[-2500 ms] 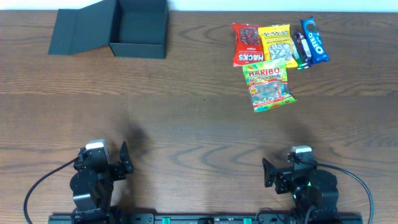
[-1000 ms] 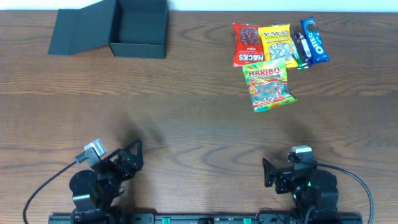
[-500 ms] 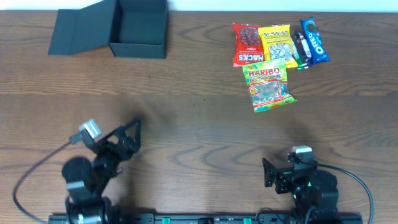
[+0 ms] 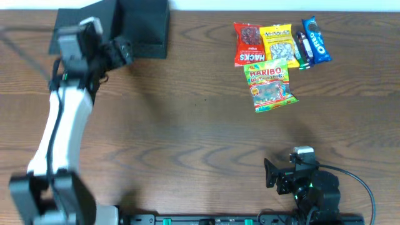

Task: Pack container
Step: 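Push the black box with the left gripper toward the table center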

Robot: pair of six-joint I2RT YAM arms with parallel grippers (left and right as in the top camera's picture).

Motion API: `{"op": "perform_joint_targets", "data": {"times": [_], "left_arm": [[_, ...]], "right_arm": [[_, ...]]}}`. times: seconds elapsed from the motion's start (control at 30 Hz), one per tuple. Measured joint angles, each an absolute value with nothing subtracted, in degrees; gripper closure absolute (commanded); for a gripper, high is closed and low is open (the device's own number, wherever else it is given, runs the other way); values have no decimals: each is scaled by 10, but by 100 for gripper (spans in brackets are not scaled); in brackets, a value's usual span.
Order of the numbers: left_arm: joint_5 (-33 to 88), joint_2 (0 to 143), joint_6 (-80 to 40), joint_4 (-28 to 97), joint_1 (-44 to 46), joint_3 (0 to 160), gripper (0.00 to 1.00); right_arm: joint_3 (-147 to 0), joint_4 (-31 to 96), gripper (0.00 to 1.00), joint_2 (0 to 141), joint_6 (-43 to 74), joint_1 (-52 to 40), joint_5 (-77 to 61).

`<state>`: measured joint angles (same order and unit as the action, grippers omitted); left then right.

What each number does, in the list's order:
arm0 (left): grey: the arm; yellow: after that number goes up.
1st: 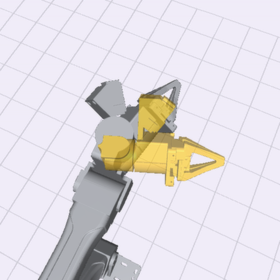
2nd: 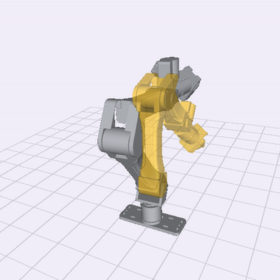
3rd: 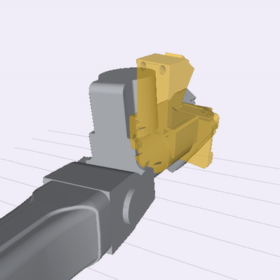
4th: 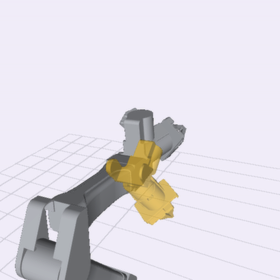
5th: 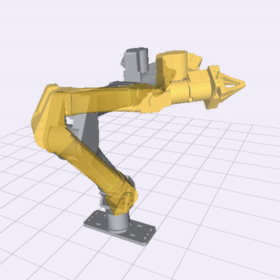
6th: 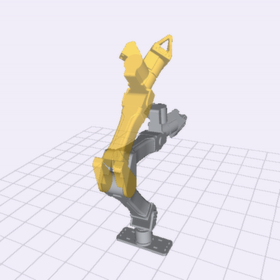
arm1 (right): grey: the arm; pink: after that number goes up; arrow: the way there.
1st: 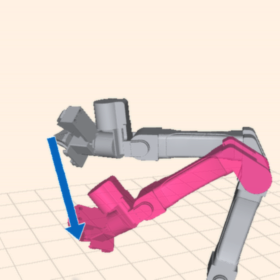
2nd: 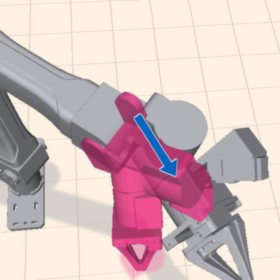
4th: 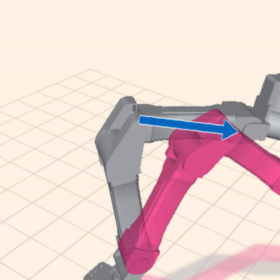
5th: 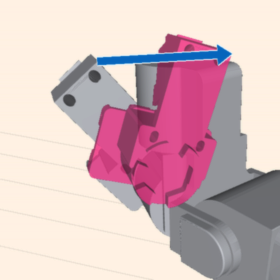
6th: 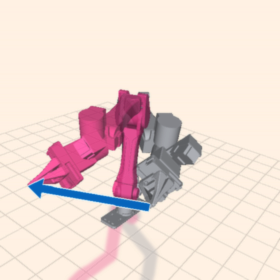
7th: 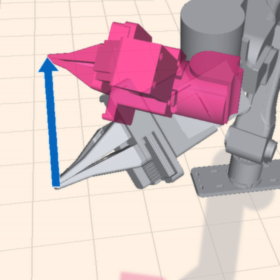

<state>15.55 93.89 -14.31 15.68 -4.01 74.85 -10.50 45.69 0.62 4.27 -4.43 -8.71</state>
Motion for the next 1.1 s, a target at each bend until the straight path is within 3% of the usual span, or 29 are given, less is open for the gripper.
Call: {"op": "perform_joint_targets", "data": {"times": [0.5,0.97,1.07,1.1], "left_arm": [[38,1319,-20,232,41,1165,4],[-18,1385,12,412,73,1199,4],[-8,1385,16,464,73,1200,0],[-2,1385,16,478,73,1200,5]], "right_arm": [[-105,457,1,6,43,-44,-87],[-105,457,1,6,43,-44,-87],[-105,457,1,6,43,-44,-87],[-105,457,1,6,43,-44,-87]]}}
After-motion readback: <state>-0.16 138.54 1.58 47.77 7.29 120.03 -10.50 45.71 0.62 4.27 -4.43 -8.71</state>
